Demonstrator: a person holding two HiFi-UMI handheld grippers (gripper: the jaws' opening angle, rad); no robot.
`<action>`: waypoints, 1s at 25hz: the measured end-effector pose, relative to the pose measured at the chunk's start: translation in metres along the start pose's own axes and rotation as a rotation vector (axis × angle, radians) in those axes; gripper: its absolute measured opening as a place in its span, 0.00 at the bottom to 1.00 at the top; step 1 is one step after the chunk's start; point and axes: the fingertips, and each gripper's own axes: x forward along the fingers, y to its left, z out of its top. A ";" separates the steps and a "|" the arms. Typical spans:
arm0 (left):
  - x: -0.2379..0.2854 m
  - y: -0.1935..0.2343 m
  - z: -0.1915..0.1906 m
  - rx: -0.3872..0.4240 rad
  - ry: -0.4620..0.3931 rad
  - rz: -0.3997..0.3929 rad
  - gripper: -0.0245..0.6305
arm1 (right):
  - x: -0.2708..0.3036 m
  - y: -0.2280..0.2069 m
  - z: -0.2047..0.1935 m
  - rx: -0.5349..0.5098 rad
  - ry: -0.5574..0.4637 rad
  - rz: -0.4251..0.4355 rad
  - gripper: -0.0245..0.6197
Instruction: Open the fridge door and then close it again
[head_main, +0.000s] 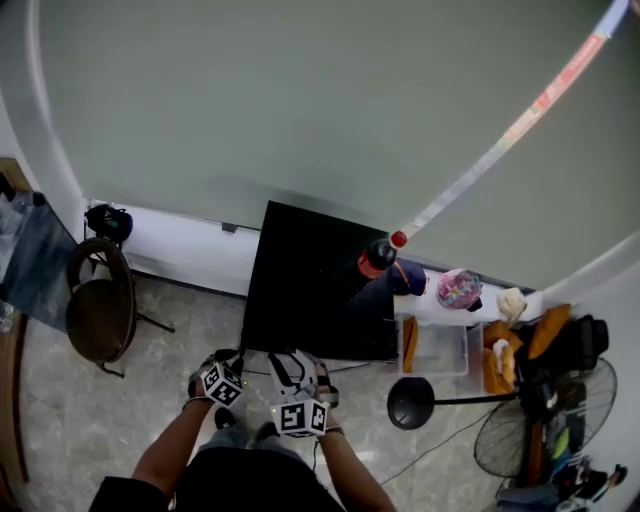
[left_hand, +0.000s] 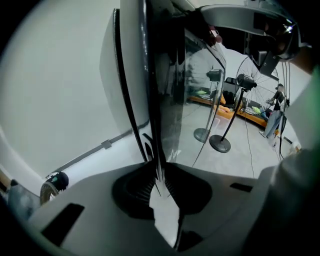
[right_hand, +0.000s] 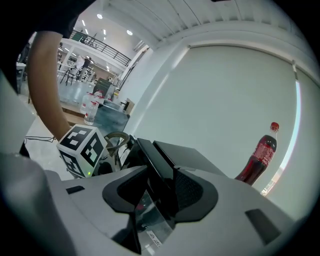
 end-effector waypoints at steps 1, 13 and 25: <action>0.002 0.003 0.001 0.002 0.004 -0.003 0.12 | 0.002 -0.001 -0.001 -0.004 0.005 -0.004 0.30; -0.004 0.003 0.000 0.052 -0.005 0.035 0.12 | -0.009 0.003 0.000 0.005 0.015 -0.015 0.29; -0.097 -0.034 0.047 -0.047 -0.354 0.009 0.05 | -0.090 0.004 -0.029 0.331 0.039 -0.198 0.06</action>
